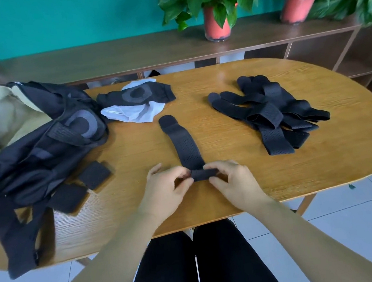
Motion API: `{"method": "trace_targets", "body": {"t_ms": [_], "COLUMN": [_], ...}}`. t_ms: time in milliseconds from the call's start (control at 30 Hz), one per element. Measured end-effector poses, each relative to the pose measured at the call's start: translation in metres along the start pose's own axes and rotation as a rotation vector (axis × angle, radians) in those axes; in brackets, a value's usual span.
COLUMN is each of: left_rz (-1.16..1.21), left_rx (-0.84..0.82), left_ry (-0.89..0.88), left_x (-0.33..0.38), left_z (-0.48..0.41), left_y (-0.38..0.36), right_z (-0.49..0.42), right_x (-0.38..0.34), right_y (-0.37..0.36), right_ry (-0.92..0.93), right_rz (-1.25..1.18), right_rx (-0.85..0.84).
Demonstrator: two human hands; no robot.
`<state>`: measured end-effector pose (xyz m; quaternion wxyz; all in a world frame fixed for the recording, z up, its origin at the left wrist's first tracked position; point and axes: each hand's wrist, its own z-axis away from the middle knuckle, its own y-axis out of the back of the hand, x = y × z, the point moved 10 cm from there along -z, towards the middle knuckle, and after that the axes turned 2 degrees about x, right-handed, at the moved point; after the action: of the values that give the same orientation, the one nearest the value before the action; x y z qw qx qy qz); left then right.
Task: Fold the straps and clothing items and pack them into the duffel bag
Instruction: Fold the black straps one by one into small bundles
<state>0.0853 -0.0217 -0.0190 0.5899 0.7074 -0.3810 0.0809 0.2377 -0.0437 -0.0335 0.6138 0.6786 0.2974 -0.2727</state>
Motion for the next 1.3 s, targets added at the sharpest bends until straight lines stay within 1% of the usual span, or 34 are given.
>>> {"method": "trace_targets", "body": {"t_ms": [67,133,233,400,567,667,733,800,867,967,1067,1300], "left_rz": [-0.006,-0.044,-0.121,-0.241,-0.304,-0.306,-0.238,-0.180,-0.165,-0.253,-0.354,-0.415], "left_rx": [0.116,0.170,0.180,0.160,0.161,0.186,0.221,0.234,0.206,0.126,0.101,0.097], "left_ry": [0.094,0.162,0.223,0.340,0.385,0.347,0.287,0.167,0.029,-0.133,-0.175,-0.270], "left_x": [-0.008,-0.012,-0.014,-0.025,-0.024,-0.019,-0.016,-0.011,-0.005,0.005,0.009,0.019], "left_z": [0.001,0.002,0.001,-0.003,-0.007,-0.009,-0.011,-0.012,-0.008,0.001,0.000,-0.012], "left_y": [0.006,0.008,0.008,0.002,0.002,0.006,0.008,0.005,-0.001,-0.013,-0.014,-0.012], "right_z": [-0.008,-0.014,-0.021,-0.028,-0.034,-0.039,-0.041,-0.042,-0.042,-0.044,-0.048,-0.051], "right_x": [0.002,0.003,0.002,-0.006,-0.003,-0.001,0.000,0.000,0.001,0.002,0.000,0.005], "right_y": [0.002,0.001,-0.001,-0.008,-0.011,-0.013,-0.013,-0.012,-0.012,-0.013,-0.012,-0.010], "right_ry": [-0.075,-0.132,-0.159,-0.113,-0.192,-0.236,-0.257,-0.270,-0.285,-0.309,-0.336,-0.404], "right_rz": [-0.018,-0.013,0.036,0.197,0.260,0.283,0.308,0.327,0.337,0.346,0.361,0.322], "right_rx": [0.069,0.097,0.085,0.064,0.043,0.003,-0.013,-0.019,-0.022,-0.023,-0.035,-0.048]}}
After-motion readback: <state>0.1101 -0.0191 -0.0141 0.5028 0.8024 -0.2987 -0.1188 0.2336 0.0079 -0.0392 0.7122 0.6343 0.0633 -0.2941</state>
